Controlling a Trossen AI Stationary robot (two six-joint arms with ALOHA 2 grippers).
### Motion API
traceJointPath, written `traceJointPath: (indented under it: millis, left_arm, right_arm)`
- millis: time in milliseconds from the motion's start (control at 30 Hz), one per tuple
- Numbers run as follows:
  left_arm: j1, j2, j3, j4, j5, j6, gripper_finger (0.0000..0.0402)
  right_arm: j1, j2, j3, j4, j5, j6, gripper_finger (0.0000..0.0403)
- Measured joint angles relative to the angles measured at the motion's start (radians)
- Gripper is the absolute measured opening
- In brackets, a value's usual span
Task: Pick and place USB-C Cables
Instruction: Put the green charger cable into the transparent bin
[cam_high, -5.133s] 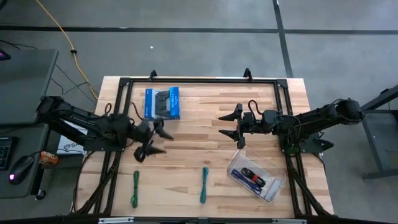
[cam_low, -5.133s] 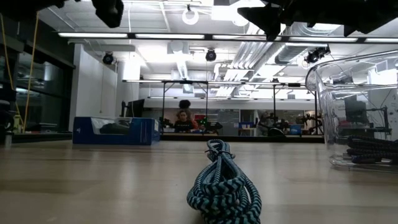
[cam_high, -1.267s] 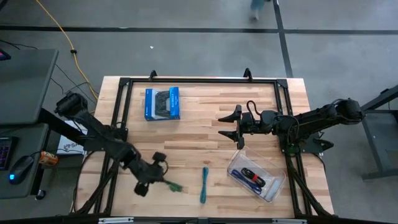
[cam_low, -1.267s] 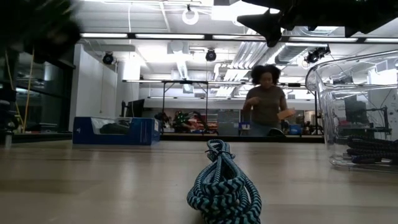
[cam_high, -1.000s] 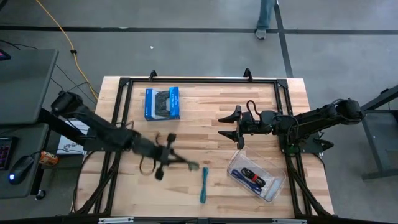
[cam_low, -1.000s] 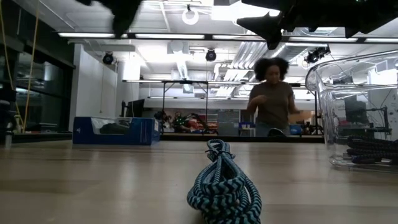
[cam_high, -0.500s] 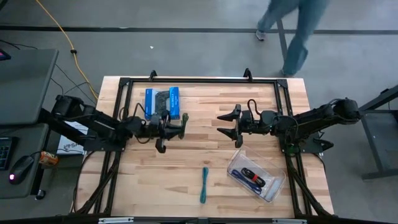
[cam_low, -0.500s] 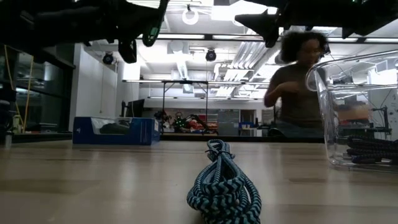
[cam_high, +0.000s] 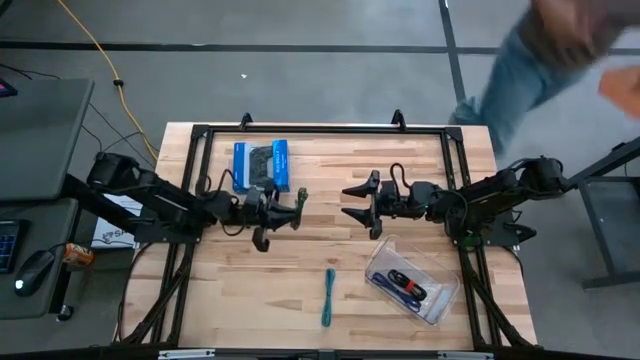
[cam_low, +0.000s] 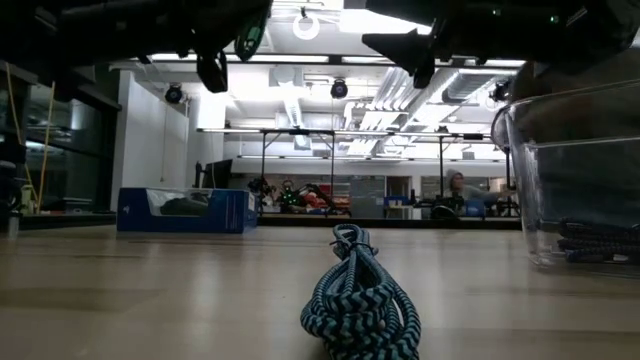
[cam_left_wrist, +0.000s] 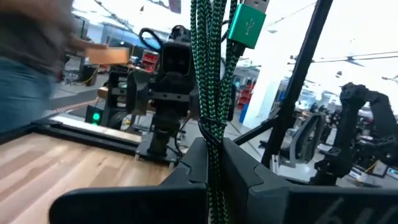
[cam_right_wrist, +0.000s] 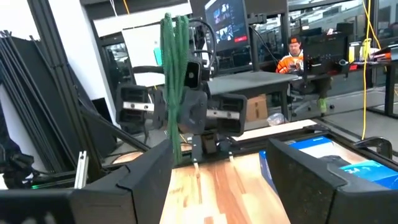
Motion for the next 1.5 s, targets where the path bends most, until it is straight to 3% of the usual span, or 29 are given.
traceJointPath:
  millis: [300,500,800,1133,1300,1500]
  left_arm:
    - [0.0,0.198,0.126,0.0,-0.055,-0.041,0.0]
    - [0.0,0.296,0.224,0.005,-0.055,-0.032,0.0]
    - [-0.013,0.315,0.248,0.006,-0.039,-0.017,0.0]
    - [-0.021,0.314,0.25,0.007,-0.037,-0.015,0.0]
    - [-0.021,0.314,0.25,0.007,-0.037,-0.016,0.0]
    - [-0.02,0.314,0.25,0.006,-0.037,-0.033,0.0]
  right_arm:
    - [0.013,0.004,0.03,-0.003,-0.004,0.056,0.0249]
    - [0.042,0.103,0.128,-0.039,-0.008,0.032,0.0249]
    - [0.043,0.191,0.294,-0.23,-0.012,0.014,0.0249]
    - [0.054,0.203,0.34,-0.257,-0.008,0.003,0.0245]
    - [0.055,0.202,0.34,-0.256,-0.004,0.015,0.0183]
    - [0.055,0.202,0.34,-0.256,-0.008,0.023,0.0032]
